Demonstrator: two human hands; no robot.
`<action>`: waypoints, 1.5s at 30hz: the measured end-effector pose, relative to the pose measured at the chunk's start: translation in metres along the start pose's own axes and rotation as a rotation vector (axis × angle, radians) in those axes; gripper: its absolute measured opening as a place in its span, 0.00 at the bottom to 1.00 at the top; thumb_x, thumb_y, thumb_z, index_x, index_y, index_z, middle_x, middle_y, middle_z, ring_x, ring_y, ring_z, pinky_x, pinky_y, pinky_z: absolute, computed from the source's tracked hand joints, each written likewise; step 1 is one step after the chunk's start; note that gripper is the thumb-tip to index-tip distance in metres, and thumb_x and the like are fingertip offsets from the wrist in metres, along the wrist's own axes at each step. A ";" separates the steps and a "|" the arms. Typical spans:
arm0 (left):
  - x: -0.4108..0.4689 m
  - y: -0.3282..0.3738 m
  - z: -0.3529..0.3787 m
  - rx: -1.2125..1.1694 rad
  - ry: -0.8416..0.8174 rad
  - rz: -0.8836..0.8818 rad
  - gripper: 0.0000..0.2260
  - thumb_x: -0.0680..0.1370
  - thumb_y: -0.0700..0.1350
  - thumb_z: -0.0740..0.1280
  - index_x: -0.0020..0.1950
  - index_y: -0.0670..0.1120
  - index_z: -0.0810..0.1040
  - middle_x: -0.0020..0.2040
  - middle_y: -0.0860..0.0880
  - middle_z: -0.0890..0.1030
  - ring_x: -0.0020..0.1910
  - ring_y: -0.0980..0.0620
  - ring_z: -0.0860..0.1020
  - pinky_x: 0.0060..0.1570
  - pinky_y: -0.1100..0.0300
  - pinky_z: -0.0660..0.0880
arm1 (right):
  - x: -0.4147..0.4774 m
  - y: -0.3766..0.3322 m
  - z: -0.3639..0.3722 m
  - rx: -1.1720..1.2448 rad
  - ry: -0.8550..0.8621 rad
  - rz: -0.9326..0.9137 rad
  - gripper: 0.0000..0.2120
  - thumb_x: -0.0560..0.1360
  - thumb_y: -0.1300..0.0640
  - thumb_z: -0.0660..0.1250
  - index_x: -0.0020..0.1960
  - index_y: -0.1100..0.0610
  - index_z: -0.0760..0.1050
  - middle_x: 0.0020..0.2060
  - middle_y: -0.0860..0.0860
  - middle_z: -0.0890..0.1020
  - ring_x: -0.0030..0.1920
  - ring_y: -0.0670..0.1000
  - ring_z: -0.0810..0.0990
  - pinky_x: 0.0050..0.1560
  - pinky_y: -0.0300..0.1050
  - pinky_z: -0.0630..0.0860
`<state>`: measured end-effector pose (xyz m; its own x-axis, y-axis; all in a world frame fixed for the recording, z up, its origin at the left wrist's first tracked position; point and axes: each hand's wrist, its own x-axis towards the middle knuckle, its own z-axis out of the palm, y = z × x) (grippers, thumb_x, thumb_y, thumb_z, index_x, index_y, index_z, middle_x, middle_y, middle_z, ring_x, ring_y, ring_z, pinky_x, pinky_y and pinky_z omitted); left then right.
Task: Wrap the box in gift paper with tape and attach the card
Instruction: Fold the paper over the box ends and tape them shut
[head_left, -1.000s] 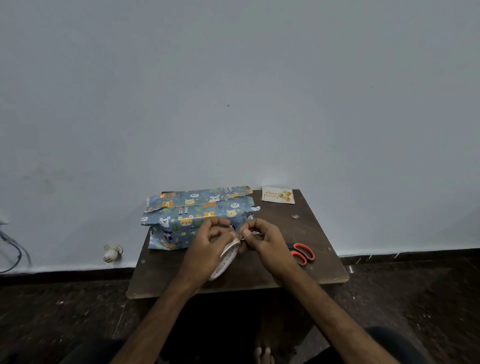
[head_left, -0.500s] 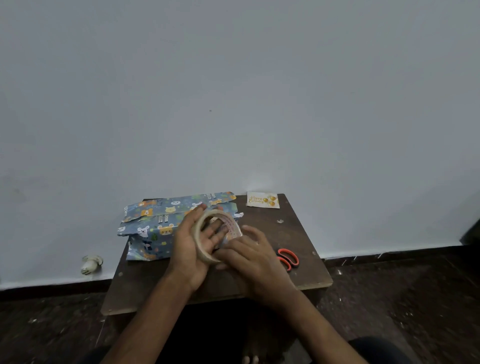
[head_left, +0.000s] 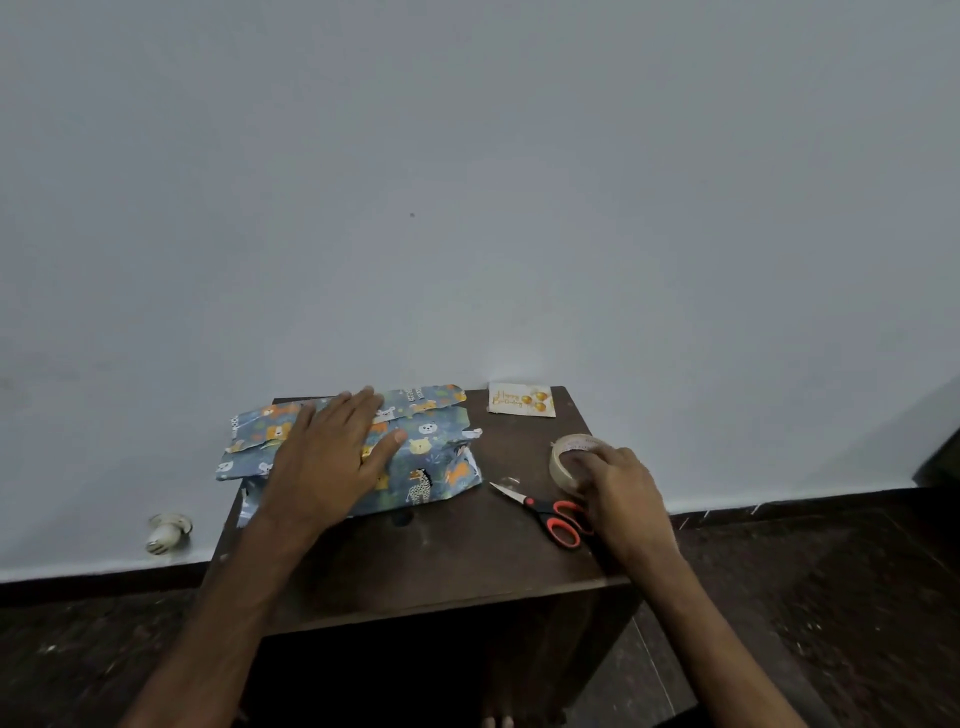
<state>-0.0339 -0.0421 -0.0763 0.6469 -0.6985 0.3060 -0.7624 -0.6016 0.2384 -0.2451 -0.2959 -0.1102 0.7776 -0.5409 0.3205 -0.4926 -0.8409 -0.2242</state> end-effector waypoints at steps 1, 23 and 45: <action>-0.001 0.001 0.001 0.005 0.016 -0.009 0.40 0.75 0.70 0.41 0.77 0.47 0.68 0.77 0.48 0.68 0.77 0.48 0.65 0.77 0.44 0.57 | 0.000 -0.010 0.002 0.081 0.042 0.004 0.13 0.74 0.63 0.70 0.58 0.58 0.81 0.57 0.54 0.81 0.58 0.58 0.77 0.55 0.51 0.75; -0.011 0.010 -0.002 -0.025 0.155 0.072 0.26 0.80 0.65 0.51 0.62 0.53 0.80 0.68 0.55 0.78 0.68 0.50 0.74 0.68 0.37 0.68 | 0.003 -0.063 0.036 -0.052 0.113 0.039 0.07 0.79 0.55 0.65 0.42 0.53 0.74 0.36 0.49 0.82 0.36 0.55 0.79 0.46 0.52 0.66; -0.013 0.010 0.004 0.081 0.134 0.175 0.28 0.78 0.66 0.53 0.66 0.53 0.81 0.64 0.56 0.81 0.65 0.49 0.79 0.67 0.35 0.68 | 0.060 -0.144 -0.026 -0.418 0.287 -0.597 0.13 0.62 0.65 0.75 0.43 0.53 0.78 0.39 0.49 0.79 0.40 0.54 0.77 0.46 0.52 0.71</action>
<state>-0.0499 -0.0403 -0.0822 0.4924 -0.7406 0.4572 -0.8555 -0.5086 0.0973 -0.1376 -0.2074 -0.0348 0.8538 0.0700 0.5159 -0.1731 -0.8964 0.4081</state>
